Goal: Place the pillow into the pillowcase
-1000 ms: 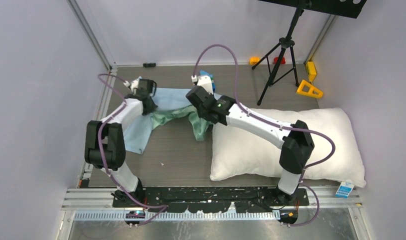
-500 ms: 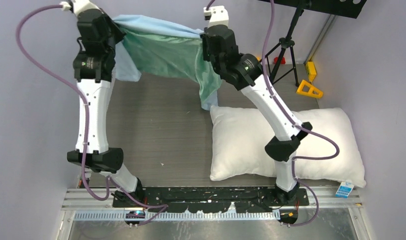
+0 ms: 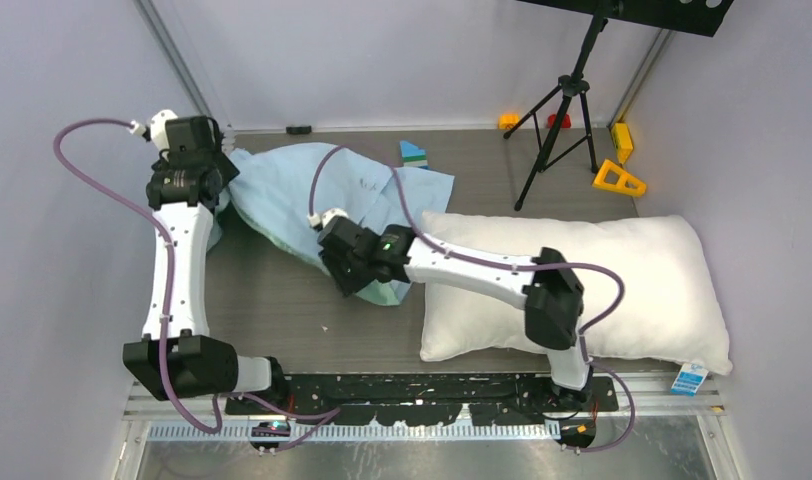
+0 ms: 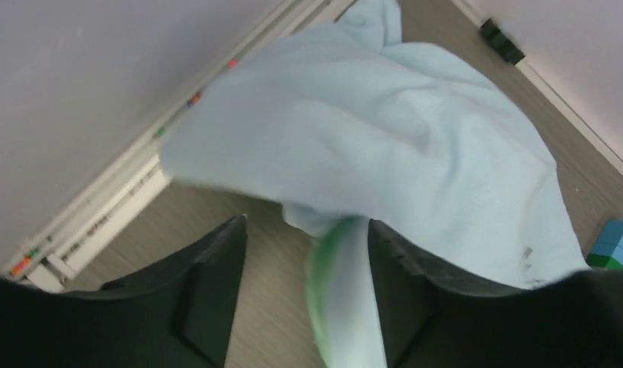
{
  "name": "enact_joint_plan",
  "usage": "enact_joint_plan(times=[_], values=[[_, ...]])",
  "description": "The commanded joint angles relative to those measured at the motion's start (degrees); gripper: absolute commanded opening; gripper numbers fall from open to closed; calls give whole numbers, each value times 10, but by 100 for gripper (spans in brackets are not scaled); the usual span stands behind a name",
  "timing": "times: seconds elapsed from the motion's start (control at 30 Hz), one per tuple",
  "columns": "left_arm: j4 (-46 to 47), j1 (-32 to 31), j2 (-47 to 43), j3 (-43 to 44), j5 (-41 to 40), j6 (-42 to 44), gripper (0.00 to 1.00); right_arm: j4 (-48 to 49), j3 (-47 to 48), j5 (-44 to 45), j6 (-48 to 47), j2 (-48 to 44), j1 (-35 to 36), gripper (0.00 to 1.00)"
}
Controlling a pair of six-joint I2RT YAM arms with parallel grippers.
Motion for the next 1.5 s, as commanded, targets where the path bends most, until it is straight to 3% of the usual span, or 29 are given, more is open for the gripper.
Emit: enact_joint_plan(times=[0.0, 0.1, 0.23, 0.47, 0.6, 0.8, 0.97, 1.07, 1.23, 1.3, 1.47], values=[[50, 5, -78, -57, 14, 11, 68, 65, -7, -84, 72, -1, 8, 54], [49, 5, -85, -79, 76, 9, 74, 41, -2, -42, 52, -39, 7, 71], [59, -35, -86, -108, 166, -6, 75, -28, 13, 48, 31, -100, -1, 77], [90, -260, -24, -163, 218, -20, 74, -116, -83, 208, 43, -218, -125, 83], [124, -335, 41, -196, 241, -51, 74, -120, -146, 220, 14, -242, -165, 86], [206, -375, 121, -261, 286, -90, 77, -111, -199, 189, 8, -213, -165, 87], [251, -392, 161, -304, 295, -104, 77, -99, -265, 217, 26, -160, -151, 87], [253, -411, 165, -312, 284, -107, 73, -85, -296, 227, 43, -152, -151, 76], [248, -428, 170, -335, 261, -114, 59, -101, -275, 253, 53, -178, -161, 3], [248, -429, 169, -343, 263, -115, 50, -118, -248, 266, 53, -201, -169, 0], [225, -446, 119, -355, 273, -110, 9, -155, -163, 295, 52, -266, -200, 0]])
